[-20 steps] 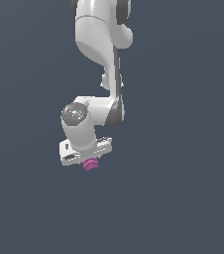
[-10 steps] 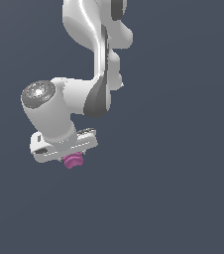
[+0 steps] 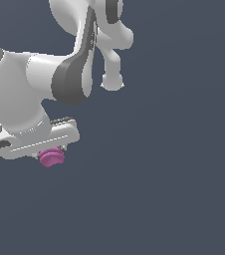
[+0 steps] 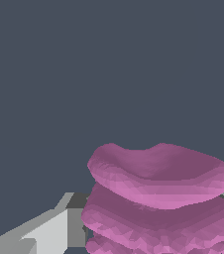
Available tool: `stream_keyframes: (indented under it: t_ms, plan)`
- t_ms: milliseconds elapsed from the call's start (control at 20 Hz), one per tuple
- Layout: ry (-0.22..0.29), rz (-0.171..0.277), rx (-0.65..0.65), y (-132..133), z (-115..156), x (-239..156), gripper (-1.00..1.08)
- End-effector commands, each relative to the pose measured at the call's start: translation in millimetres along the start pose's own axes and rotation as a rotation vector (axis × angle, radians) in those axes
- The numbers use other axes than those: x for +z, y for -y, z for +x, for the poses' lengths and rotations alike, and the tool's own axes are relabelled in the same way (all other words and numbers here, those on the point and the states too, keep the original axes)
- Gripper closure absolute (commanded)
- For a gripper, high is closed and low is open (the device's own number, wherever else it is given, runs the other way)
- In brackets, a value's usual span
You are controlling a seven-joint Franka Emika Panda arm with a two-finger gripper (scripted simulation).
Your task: Pick up the object and move it to a goal position.
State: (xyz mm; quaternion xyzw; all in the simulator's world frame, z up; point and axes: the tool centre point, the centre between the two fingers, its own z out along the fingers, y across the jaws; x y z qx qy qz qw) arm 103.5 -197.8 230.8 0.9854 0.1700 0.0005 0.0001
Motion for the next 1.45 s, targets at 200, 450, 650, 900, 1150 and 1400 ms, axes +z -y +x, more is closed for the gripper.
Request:
stream_keyframes:
  t_ms: [200,450,650,900,1150,1400]
  plan:
    - [0.001,0.001,-0.001,-22.6,1.9,-31.2,1.08]
    - [0.001,0.001,-0.001,-35.4,3.4,-48.3,1.08]
    - [0.001,0.001,-0.001,-42.2,4.4,-57.2,1.08]
    - [0.001,0.000,-0.001,-47.0,5.4,-63.6,1.08]
    - [0.001,0.000,-0.001,-49.2,6.0,-66.3,1.08]
    - [0.001,0.000,-0.001,-49.8,6.3,-67.0,1.08]
